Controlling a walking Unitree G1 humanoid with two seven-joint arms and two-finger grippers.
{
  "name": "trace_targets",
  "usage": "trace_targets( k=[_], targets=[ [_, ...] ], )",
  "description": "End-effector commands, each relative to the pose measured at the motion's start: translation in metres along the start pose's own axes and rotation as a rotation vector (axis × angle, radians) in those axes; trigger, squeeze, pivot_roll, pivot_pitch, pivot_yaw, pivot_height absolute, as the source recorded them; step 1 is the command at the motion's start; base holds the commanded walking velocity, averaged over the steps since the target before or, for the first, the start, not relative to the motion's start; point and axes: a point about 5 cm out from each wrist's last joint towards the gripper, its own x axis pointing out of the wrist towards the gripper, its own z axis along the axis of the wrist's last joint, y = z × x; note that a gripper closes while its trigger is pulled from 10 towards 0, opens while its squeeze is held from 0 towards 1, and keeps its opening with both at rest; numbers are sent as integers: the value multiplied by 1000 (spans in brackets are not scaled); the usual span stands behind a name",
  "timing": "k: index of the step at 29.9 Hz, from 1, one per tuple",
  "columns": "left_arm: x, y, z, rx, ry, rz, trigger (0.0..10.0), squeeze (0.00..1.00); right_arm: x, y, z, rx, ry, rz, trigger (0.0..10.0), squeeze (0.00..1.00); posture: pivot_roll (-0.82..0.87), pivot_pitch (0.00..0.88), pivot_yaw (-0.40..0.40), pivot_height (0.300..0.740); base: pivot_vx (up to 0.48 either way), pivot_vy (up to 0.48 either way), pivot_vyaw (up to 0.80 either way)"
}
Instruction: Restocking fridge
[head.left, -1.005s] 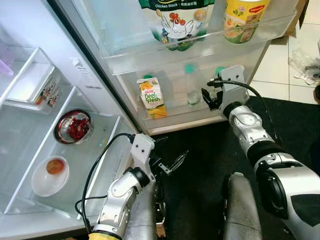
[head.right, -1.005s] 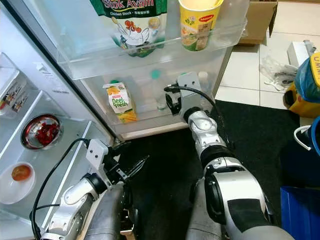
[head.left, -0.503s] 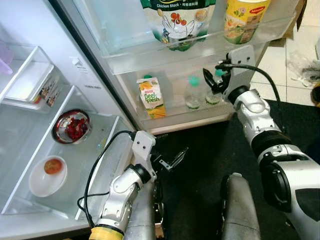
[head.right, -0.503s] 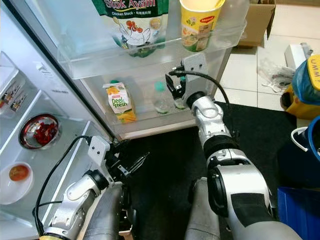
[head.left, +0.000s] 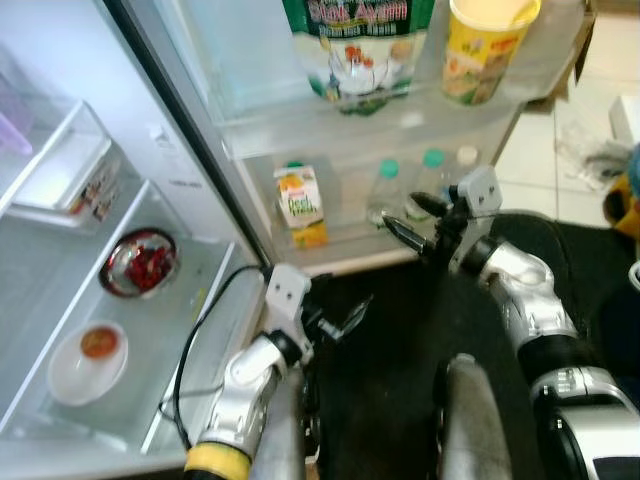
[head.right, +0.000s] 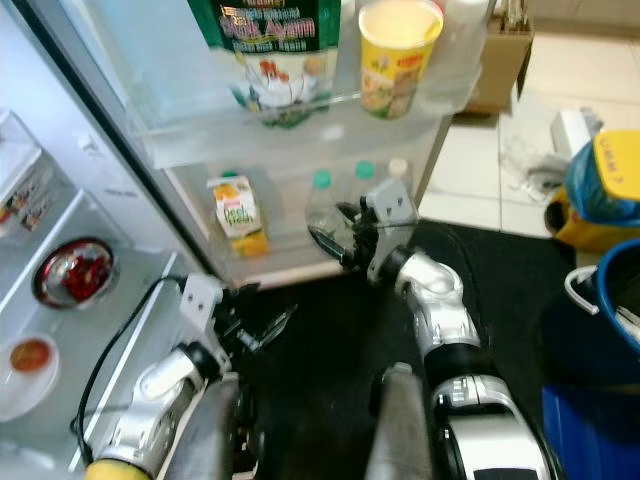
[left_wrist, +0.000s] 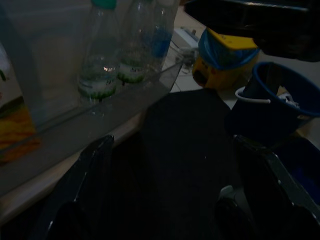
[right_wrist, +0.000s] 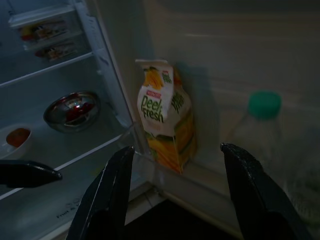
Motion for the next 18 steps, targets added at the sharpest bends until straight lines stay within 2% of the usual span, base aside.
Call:
trace_targets(
  k=[1,2,4,5,6,7,10,12,14,15,18],
  targets=[
    [-3,0,-8,-22,11,20,10000,0,-4,-1,-16,68,23,-38,10000,0,-72,181,57,600,0,0,0],
    [-3,0,-8,-22,11,20,10000,0,-4,-1,-16,68,23,-38,10000,0,-72,181,57,600,0,0,0],
    [-1,3,-10,-39,6,44,10000,0,-14,-4,-44,174,82,-131,10000,0,-66,148,33,600,0,0,0],
    [-1,3,-10,-39,6,44,10000,0,-14,-4,-44,174,82,-131,10000,0,-66,148,33,600,0,0,0],
    [0,5,-12,-53,2,58,10000,0,-22,-5,-58,234,112,-177,10000,0,-70,137,25,600,0,0,0],
    [2,8,-16,-88,0,92,10000,0,-36,0,-87,319,207,-250,10000,0,-77,123,10,600,0,0,0],
    [-1,12,-25,-105,26,130,10000,0,-48,9,-111,336,311,-271,10000,0,-82,112,-9,600,0,0,0],
    [-1,12,-25,-105,26,130,10000,0,-48,9,-111,336,311,-271,10000,0,-82,112,-9,600,0,0,0],
    [-7,14,-38,-123,68,170,10000,0,-60,18,-132,370,398,-308,10000,0,-86,96,-27,600,0,0,0],
    [-7,14,-38,-123,68,170,10000,0,-60,18,-132,370,398,-308,10000,0,-86,96,-27,600,0,0,0],
    [-25,14,-64,-150,173,241,10000,0,-84,27,-160,411,523,-397,10000,0,-76,81,-42,600,0,0,0]
  ],
)
